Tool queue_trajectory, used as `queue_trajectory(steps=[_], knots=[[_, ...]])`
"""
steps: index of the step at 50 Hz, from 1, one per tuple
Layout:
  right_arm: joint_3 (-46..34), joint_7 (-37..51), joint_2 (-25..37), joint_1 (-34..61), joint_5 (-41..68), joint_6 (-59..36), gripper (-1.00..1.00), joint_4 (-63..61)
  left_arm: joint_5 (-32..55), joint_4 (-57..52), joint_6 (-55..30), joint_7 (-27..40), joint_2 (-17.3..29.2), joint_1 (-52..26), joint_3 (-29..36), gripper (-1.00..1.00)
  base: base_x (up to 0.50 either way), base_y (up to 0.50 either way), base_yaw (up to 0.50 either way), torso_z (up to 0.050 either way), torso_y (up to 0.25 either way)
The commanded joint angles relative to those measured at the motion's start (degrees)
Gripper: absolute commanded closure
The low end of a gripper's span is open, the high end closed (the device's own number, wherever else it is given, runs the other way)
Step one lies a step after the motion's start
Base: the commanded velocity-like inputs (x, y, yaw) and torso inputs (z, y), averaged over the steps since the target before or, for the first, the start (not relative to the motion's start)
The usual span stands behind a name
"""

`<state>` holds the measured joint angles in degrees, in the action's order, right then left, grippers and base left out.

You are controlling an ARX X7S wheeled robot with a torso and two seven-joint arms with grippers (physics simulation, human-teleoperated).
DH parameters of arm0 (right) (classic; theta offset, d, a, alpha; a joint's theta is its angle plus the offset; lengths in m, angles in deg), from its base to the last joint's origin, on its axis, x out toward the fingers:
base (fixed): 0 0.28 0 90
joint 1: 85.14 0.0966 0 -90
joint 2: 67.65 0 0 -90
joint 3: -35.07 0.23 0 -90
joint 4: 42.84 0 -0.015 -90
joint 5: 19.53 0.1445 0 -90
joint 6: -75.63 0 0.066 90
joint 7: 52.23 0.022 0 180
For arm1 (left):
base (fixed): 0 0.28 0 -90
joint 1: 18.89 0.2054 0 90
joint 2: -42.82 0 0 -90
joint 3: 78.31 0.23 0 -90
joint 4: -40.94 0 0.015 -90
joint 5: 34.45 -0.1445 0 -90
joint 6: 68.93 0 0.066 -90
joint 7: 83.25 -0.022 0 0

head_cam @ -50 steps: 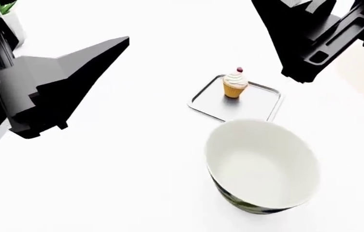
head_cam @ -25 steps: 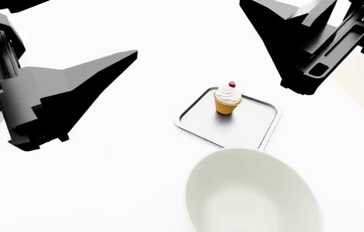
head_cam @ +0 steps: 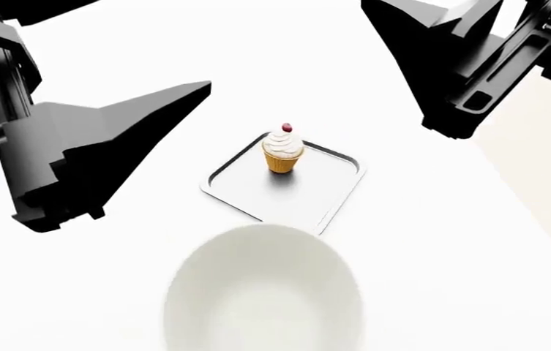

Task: Move the fresh-baked cupcake off the tray onto the counter, and place the bowl used for mixing into the sink.

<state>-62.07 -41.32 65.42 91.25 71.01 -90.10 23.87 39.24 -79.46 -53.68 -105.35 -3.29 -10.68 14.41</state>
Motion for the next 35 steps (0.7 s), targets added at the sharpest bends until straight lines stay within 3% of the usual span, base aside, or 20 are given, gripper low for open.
queue_trajectory(steps=[1,25,35], knots=[[-0.7,-0.2,-0.1,0.0,-0.6,0.9,-1.00,0.1,2.1,1.0,-1.2,2.0,0.0,-0.3,0.2,-1.00,0.00,0.00,0.00,0.000,0.000],[-5.2,-5.9,-0.3,-2.9,-2.2,0.6,-1.00,4.5,4.1,0.9,-0.7,3.2,0.9,-0.5,0.2,-1.00,0.00,0.00,0.00,0.000,0.000],[-9.5,-13.2,-2.6,-5.9,-11.5,4.3,-1.00,8.4,4.5,1.0,-0.2,3.5,1.4,-0.2,0.0,-1.00,0.00,0.00,0.00,0.000,0.000]])
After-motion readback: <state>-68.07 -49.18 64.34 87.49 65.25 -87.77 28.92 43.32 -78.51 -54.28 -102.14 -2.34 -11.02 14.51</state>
